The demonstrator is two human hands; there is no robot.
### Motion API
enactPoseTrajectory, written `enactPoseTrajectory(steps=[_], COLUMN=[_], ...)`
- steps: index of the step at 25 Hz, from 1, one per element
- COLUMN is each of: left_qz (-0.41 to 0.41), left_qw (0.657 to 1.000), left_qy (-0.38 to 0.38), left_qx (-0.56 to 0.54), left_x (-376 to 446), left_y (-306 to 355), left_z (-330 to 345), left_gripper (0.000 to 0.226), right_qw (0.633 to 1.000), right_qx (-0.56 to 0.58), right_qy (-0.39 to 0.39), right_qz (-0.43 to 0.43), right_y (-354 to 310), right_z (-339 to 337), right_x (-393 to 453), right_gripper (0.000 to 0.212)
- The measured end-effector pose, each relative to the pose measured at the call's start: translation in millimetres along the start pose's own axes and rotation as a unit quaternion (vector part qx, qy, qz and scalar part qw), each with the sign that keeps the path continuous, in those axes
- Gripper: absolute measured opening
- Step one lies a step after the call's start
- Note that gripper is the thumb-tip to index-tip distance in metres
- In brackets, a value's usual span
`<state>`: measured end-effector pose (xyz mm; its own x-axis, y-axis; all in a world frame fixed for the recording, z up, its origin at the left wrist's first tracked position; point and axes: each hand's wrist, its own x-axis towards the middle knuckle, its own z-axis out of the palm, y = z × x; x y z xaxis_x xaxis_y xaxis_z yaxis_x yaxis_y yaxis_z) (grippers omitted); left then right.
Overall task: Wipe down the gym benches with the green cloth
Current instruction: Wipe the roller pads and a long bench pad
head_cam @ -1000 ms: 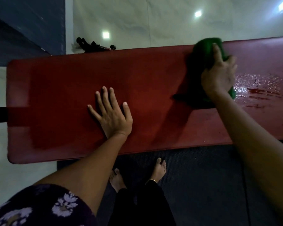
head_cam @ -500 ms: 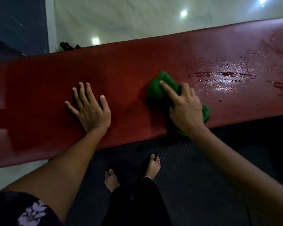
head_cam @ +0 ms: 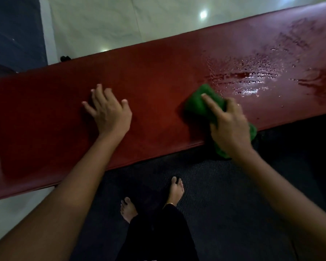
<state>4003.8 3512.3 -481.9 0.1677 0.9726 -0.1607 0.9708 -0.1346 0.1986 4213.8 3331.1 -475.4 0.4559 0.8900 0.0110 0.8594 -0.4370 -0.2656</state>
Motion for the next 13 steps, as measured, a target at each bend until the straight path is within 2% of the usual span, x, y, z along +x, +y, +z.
enactPoseTrajectory(steps=[2, 3, 4, 7, 8, 9, 10, 11, 13], left_qz=[0.063, 0.083, 0.095, 0.096, 0.098, 0.1, 0.099, 0.098, 0.094], left_qw=[0.997, 0.995, 0.994, 0.995, 0.995, 0.994, 0.994, 0.993, 0.993], left_qy=[-0.009, -0.015, -0.019, 0.001, 0.012, 0.023, 0.033, 0.041, 0.051], left_qx=[-0.042, -0.051, -0.048, -0.024, -0.028, -0.034, -0.04, -0.045, -0.044], left_x=[-2.7, -5.8, -10.1, -22.9, -24.6, -25.0, -24.7, -24.5, -23.9], left_y=[38.5, 56.3, 70.9, 85.9, 84.6, 83.4, 82.5, 82.5, 84.9], left_z=[11.9, 18.8, 26.1, 47.0, 50.6, 52.3, 53.1, 53.9, 55.1], left_gripper=[0.055, 0.059, 0.062, 0.064, 0.064, 0.065, 0.067, 0.069, 0.07], right_qw=[0.982, 0.969, 0.969, 0.999, 0.999, 0.999, 1.0, 0.995, 0.963], right_qx=[0.03, 0.039, 0.03, 0.009, 0.001, -0.007, -0.011, -0.004, 0.024], right_qy=[0.013, 0.014, 0.012, -0.038, -0.048, -0.039, -0.021, -0.004, 0.013], right_qz=[0.188, 0.245, 0.243, 0.034, -0.012, -0.019, 0.019, 0.101, 0.268], right_y=[25.7, 21.8, 11.1, -13.2, -3.9, 11.9, 28.7, 43.6, 46.9], right_z=[-10.7, -12.0, -10.4, -0.8, -3.8, -8.9, -14.9, -18.8, -20.7], right_x=[10.9, 14.7, 16.2, 7.5, 11.0, 20.4, 33.1, 47.6, 70.3], right_gripper=[0.066, 0.067, 0.069, 0.074, 0.074, 0.073, 0.071, 0.069, 0.068])
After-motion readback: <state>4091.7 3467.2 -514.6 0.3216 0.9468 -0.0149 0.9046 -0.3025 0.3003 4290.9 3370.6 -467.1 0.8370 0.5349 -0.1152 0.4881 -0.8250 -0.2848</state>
